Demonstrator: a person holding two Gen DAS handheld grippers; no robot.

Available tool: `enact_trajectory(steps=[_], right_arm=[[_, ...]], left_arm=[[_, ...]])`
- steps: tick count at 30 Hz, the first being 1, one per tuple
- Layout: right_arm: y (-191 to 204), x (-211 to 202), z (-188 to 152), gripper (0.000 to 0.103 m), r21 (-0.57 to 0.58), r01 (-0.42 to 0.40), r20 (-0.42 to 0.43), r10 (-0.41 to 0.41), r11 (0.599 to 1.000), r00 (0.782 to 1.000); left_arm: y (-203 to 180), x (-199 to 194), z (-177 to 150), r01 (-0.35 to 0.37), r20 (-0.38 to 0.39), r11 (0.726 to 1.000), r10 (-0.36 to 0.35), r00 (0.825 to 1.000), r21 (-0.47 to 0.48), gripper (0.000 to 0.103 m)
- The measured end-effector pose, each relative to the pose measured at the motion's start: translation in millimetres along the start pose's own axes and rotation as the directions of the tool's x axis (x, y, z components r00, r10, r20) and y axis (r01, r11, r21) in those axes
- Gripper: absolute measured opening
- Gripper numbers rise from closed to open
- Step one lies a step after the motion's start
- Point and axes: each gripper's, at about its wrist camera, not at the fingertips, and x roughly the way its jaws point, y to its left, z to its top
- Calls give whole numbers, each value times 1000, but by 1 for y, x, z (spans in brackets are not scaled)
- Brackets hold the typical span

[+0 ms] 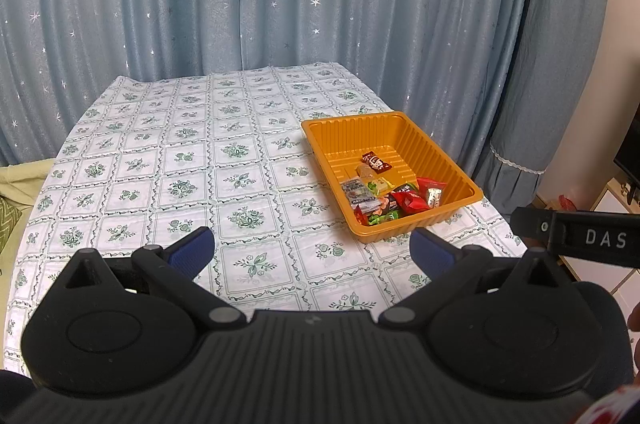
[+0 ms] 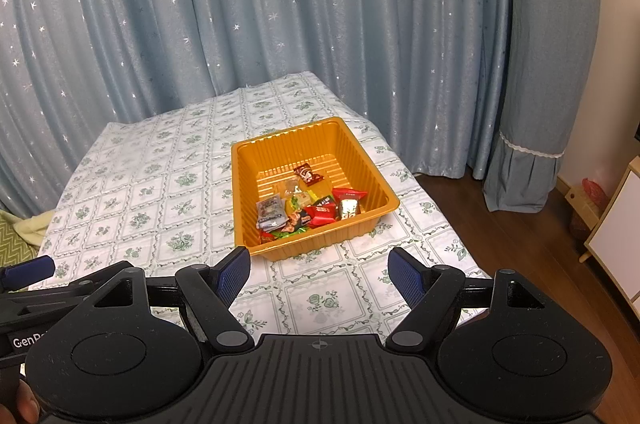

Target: Organize snacks

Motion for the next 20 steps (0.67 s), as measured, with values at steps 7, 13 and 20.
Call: enact_trajectory(steps=[7,13,20], right_arm=[[0,0,0,76,0,-1,1,1,1000,1000],[1,0,0,76,0,0,2,0,1000,1000],[0,0,0,76,1,-1,2,1,1000,1000]], left_arm=[[0,1,0,-1,-1,1000,1,1000,0,103],[0,1,-1,2,-3,1000,-2,1000,-1,103],[-1,-3,-4,-18,40,1000,18,999,0,103]])
